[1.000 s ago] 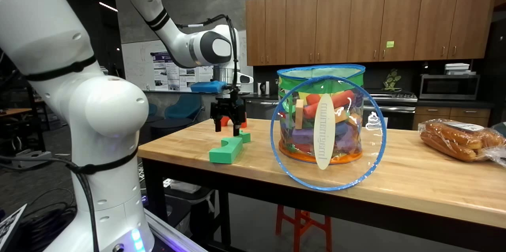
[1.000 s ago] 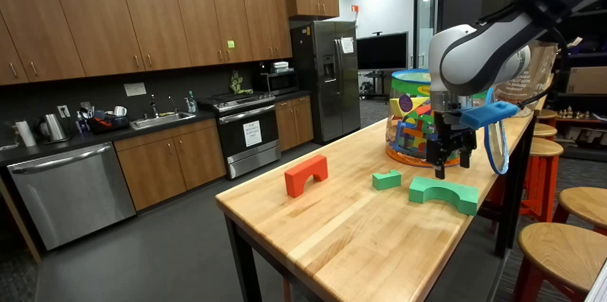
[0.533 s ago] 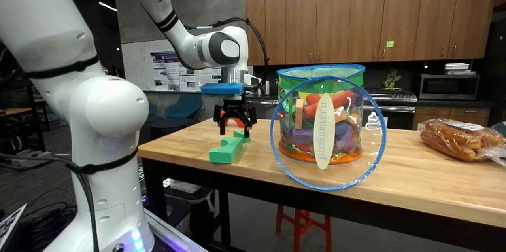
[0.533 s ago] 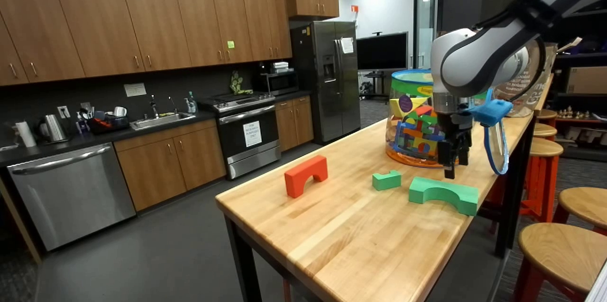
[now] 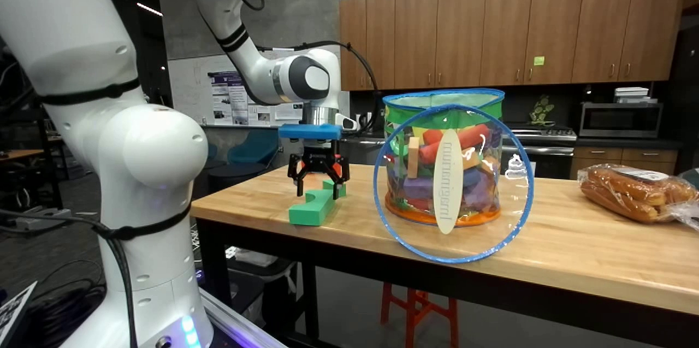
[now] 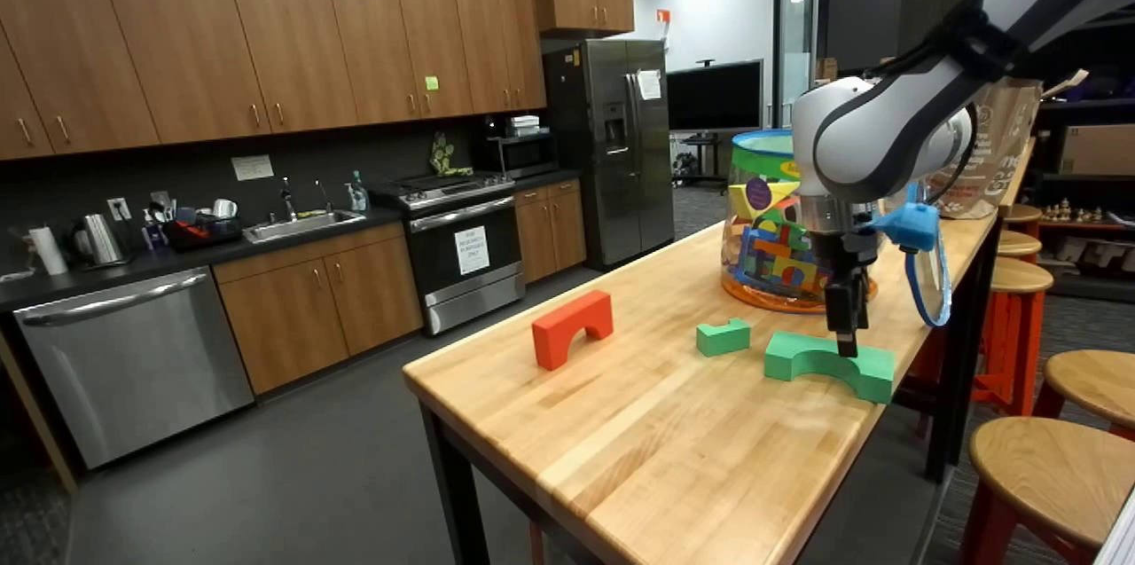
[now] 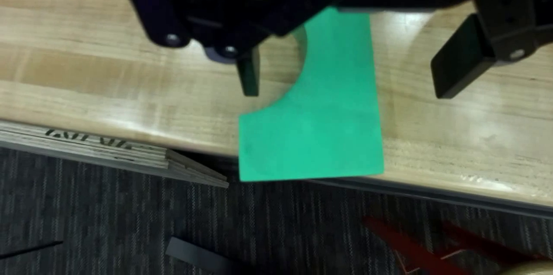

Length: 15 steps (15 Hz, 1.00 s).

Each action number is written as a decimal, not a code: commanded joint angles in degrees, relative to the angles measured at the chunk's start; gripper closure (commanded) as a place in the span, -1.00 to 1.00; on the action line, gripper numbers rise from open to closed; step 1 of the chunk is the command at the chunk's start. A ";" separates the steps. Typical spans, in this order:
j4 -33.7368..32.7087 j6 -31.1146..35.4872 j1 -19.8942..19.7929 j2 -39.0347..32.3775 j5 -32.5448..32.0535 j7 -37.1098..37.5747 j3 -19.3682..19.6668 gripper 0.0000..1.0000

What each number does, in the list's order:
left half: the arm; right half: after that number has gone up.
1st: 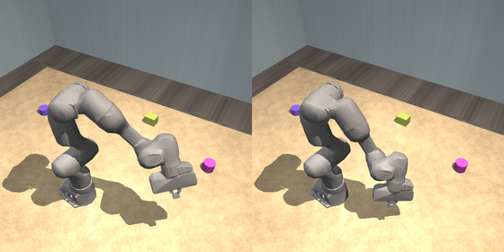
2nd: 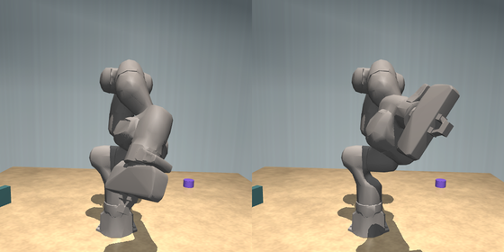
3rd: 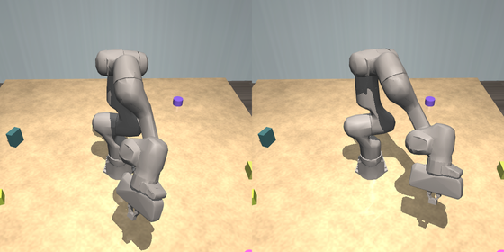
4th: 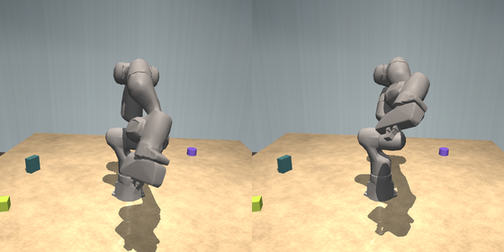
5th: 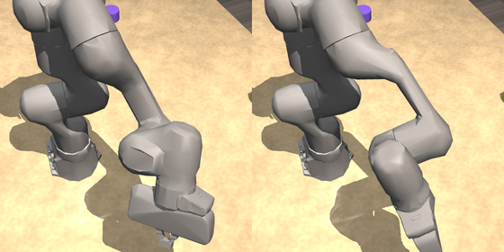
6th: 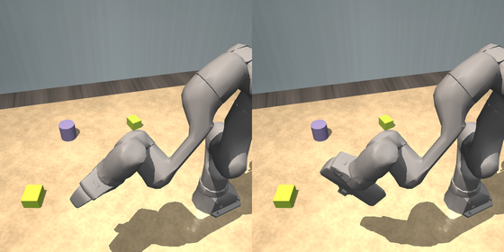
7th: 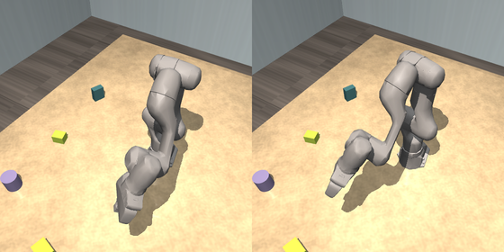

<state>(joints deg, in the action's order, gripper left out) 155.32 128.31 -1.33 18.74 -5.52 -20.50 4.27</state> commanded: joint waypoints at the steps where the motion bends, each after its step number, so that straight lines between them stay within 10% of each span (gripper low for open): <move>1: -1.34 1.67 0.40 -3.33 -0.29 -1.95 0.80 -1.00; 4: -2.47 3.09 0.33 -5.49 -0.11 -1.87 0.65 -1.00; 6: -3.20 3.86 0.35 -6.58 0.09 -1.84 0.53 -0.46; 15: -2.66 5.48 0.18 -4.78 -1.38 1.94 -1.01 0.71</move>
<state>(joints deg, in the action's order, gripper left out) 152.17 133.32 -1.33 12.17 -5.53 -21.12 4.07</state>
